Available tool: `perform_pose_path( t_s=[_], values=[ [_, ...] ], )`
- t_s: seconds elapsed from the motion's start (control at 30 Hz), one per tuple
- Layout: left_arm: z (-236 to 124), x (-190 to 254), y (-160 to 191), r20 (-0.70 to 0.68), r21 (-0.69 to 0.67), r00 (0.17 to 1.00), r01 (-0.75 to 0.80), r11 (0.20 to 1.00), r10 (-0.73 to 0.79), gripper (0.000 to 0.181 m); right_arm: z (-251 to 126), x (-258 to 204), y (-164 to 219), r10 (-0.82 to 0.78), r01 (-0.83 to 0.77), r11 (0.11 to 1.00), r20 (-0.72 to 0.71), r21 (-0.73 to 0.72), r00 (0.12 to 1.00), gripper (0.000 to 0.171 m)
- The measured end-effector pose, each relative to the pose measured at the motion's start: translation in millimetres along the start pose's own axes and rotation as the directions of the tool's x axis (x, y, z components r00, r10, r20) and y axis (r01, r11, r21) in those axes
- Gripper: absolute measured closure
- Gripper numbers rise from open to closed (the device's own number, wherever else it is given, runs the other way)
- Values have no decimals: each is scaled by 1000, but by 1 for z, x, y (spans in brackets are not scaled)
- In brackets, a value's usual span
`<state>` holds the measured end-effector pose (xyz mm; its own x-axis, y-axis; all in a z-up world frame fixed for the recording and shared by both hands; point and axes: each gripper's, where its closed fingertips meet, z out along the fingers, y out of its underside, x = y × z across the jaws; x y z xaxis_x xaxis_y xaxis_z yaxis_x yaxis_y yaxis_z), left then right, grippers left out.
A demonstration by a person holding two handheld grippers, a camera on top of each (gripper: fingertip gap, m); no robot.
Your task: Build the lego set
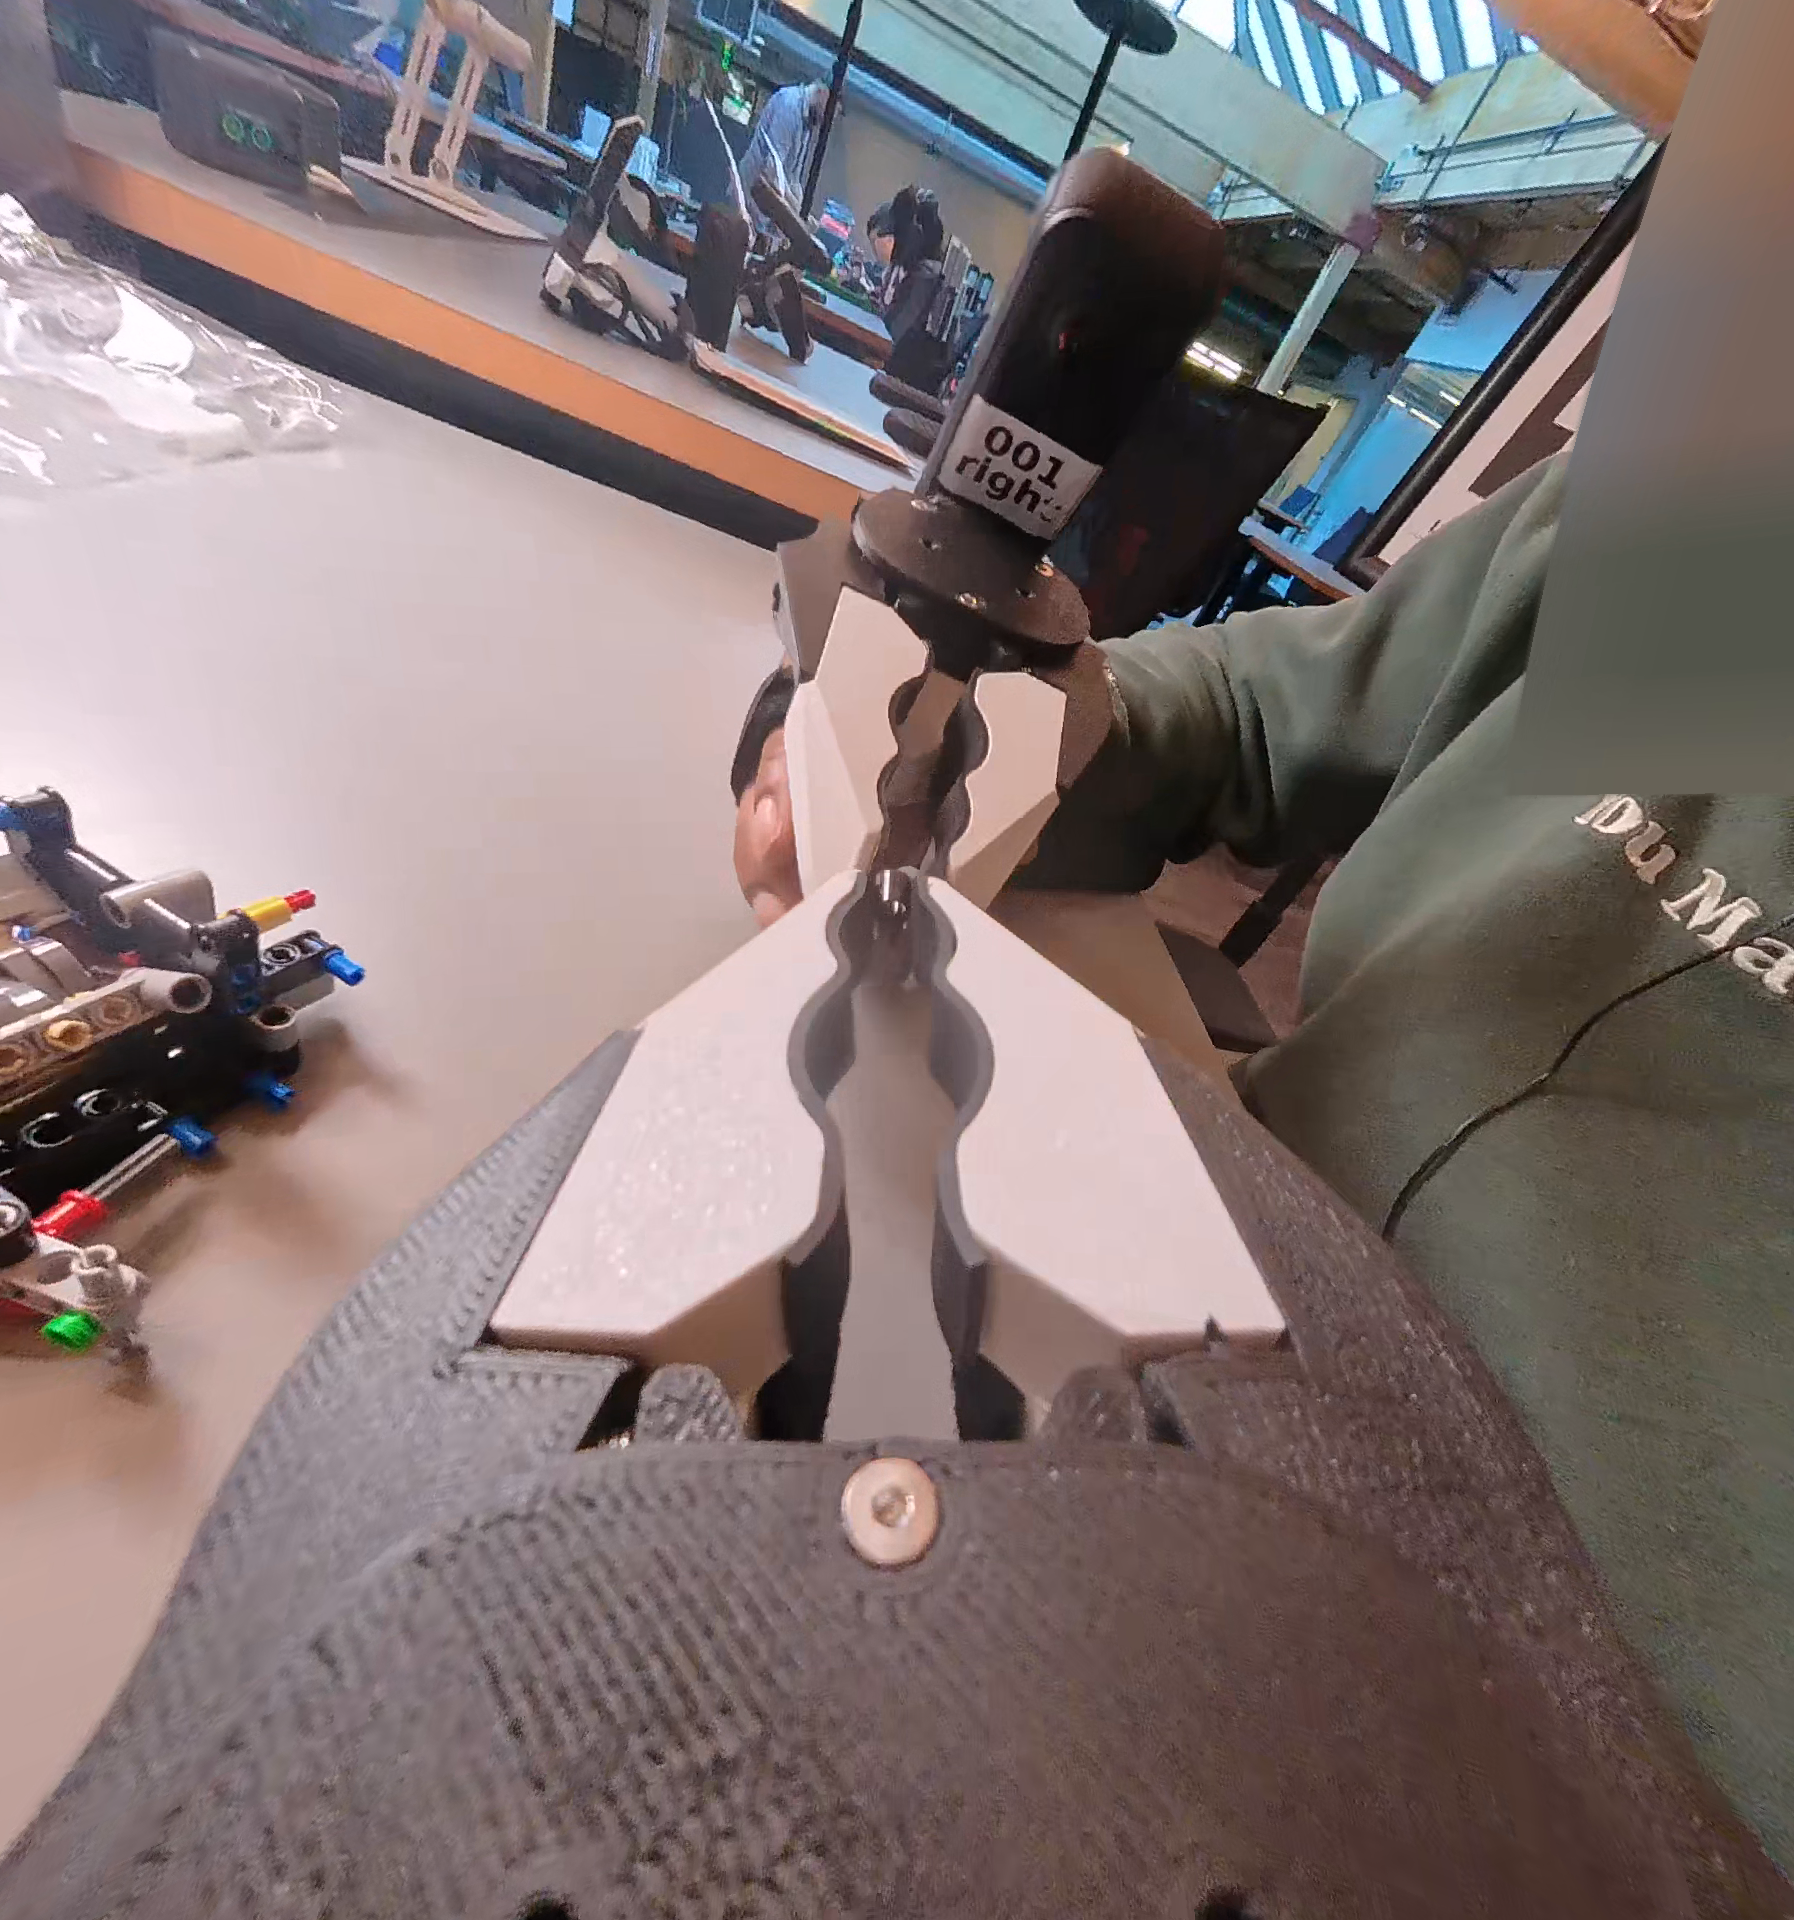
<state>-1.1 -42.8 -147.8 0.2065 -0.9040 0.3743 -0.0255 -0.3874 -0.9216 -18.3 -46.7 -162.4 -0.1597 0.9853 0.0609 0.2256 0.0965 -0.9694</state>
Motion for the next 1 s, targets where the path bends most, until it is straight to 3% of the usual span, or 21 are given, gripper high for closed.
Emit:
perform_pose_path(
  t_s=[0.17,0.27,0.57,0.7,0.8,0.9,1.0],
  values=[
    [-1,1,5,20,-42,999,-36,998,37,176,0,-2,2,8,-7,1000,16,-20,1000,168],
    [0,0,15,50,-170,996,-69,983,79,175,3,-4,11,-48,49,996,10,-79,999,169],
    [-1,-5,39,87,-580,947,-204,789,309,175,7,-8,28,-135,135,972,11,-191,991,169],
    [-1,-8,42,91,-666,928,-212,715,360,175,7,-6,32,-141,139,968,4,-211,990,169],
    [-2,-10,39,116,-677,931,-180,714,345,175,6,-2,29,-139,133,971,-16,-199,990,169],
    [-10,-18,46,142,-730,930,-134,670,340,176,-3,2,46,-118,122,946,31,-300,993,137],
    [-11,-19,57,154,-763,933,-97,639,325,175,-11,9,72,-122,133,905,51,-403,991,130]
  ],
)
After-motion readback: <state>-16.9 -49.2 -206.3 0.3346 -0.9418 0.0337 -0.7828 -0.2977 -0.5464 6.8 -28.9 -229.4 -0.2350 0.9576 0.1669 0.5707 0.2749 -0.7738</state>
